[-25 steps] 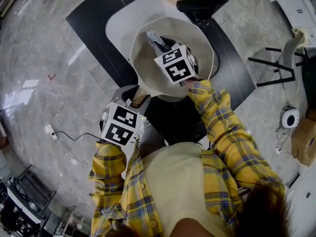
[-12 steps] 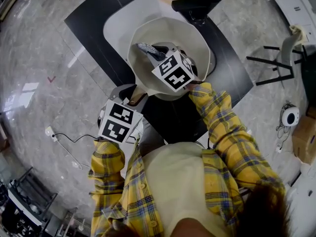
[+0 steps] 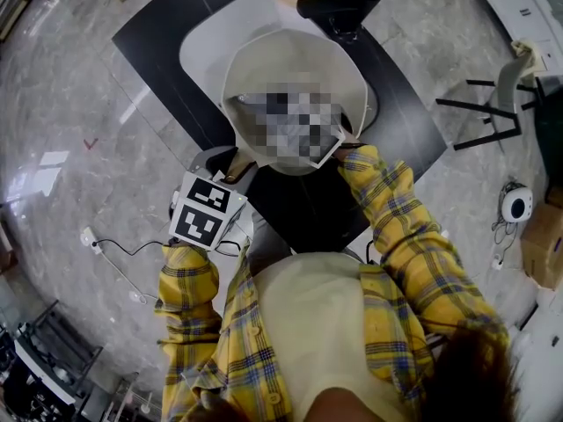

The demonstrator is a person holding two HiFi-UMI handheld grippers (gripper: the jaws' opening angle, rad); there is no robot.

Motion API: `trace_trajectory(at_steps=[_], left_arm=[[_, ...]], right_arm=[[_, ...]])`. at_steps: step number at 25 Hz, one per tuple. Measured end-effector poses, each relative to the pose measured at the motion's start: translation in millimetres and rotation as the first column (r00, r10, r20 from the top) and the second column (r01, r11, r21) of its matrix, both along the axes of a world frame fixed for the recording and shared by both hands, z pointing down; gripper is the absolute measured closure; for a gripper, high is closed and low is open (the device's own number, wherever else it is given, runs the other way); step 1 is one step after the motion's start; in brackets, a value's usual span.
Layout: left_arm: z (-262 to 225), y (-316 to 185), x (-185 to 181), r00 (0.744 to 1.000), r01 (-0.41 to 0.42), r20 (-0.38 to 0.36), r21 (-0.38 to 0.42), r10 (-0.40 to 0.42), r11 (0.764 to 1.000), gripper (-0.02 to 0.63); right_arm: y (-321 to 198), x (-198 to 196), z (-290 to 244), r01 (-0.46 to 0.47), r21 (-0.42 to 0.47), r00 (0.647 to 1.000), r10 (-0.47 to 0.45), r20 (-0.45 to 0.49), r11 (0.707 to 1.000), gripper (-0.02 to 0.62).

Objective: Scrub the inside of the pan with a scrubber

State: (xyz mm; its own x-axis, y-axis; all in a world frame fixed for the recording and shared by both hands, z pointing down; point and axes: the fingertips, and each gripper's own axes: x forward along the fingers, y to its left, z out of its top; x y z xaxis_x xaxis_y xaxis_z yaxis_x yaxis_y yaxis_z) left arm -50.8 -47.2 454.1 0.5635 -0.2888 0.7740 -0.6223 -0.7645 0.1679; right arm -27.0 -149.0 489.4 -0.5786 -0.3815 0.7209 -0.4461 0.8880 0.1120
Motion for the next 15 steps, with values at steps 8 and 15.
trace_trajectory(at_steps=[8, 15], left_arm=[[1, -1, -2, 1.000, 0.010, -0.001, 0.000, -0.010, 1.000, 0.428], [0, -2, -2, 1.000, 0.003, 0.006, 0.003, -0.003, 1.000, 0.428]], right_arm=[[21, 2, 2, 0.128, -0.017, 0.990, -0.129, -0.054, 0.992, 0.511], [43, 10, 5, 0.249, -0.060, 0.962, -0.254, -0.103, 0.967, 0.511]])
